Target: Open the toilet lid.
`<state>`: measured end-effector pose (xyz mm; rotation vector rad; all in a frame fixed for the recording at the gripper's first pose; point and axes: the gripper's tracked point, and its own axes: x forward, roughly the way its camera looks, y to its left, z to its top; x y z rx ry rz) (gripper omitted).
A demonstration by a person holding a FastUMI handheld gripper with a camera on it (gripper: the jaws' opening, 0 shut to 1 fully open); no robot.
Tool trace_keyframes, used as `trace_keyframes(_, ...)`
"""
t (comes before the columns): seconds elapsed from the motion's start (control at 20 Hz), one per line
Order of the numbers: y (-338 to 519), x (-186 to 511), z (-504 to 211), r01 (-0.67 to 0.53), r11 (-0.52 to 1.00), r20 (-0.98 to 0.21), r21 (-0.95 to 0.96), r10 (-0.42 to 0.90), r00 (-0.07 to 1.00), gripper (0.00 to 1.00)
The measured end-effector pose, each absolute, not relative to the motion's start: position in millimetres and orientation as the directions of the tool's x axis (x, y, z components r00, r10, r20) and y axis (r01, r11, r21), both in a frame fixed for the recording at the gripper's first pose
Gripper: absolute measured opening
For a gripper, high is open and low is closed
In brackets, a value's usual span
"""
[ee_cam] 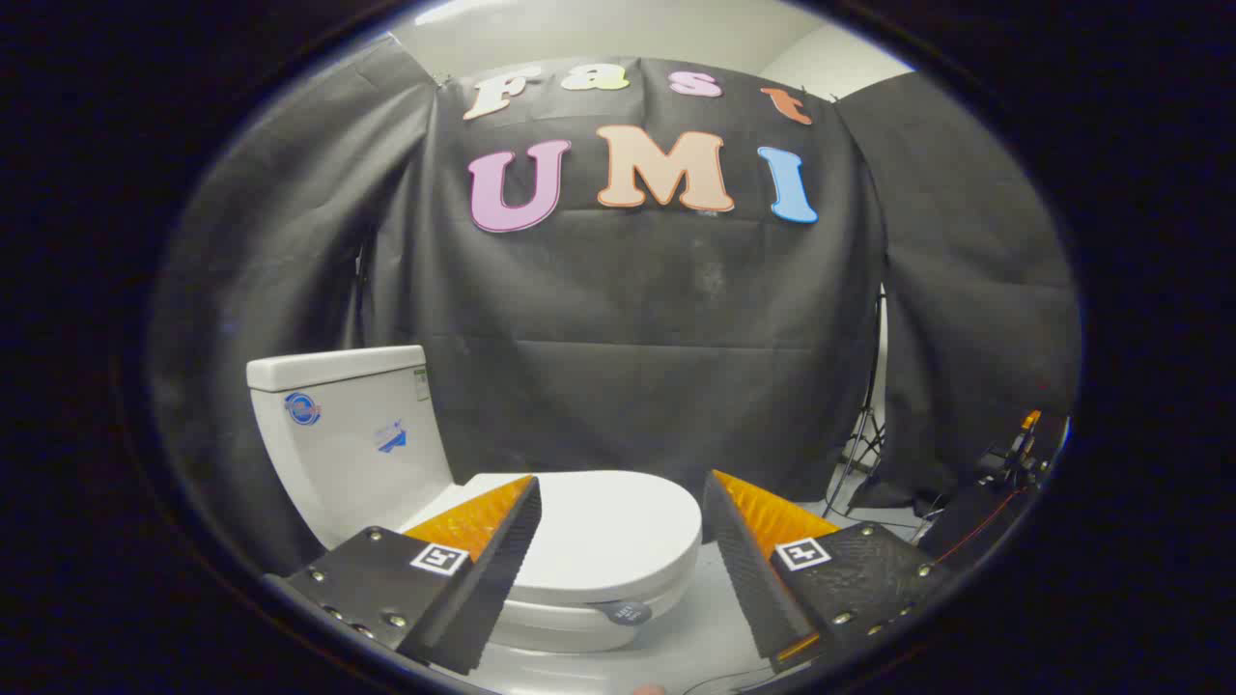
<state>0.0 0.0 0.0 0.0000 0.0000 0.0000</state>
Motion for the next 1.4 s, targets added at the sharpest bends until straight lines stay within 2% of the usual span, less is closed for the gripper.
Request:
trace_keyframes(0.55,14.1,0.4,4.9,-0.042,0.999,-0.003,-0.006,0.042,0.999,1.00)
trace_keyframes(1.4,4.5,6.2,-6.3,0.001,1.000,-0.032,0.023,-0.001,0.999,1.00)
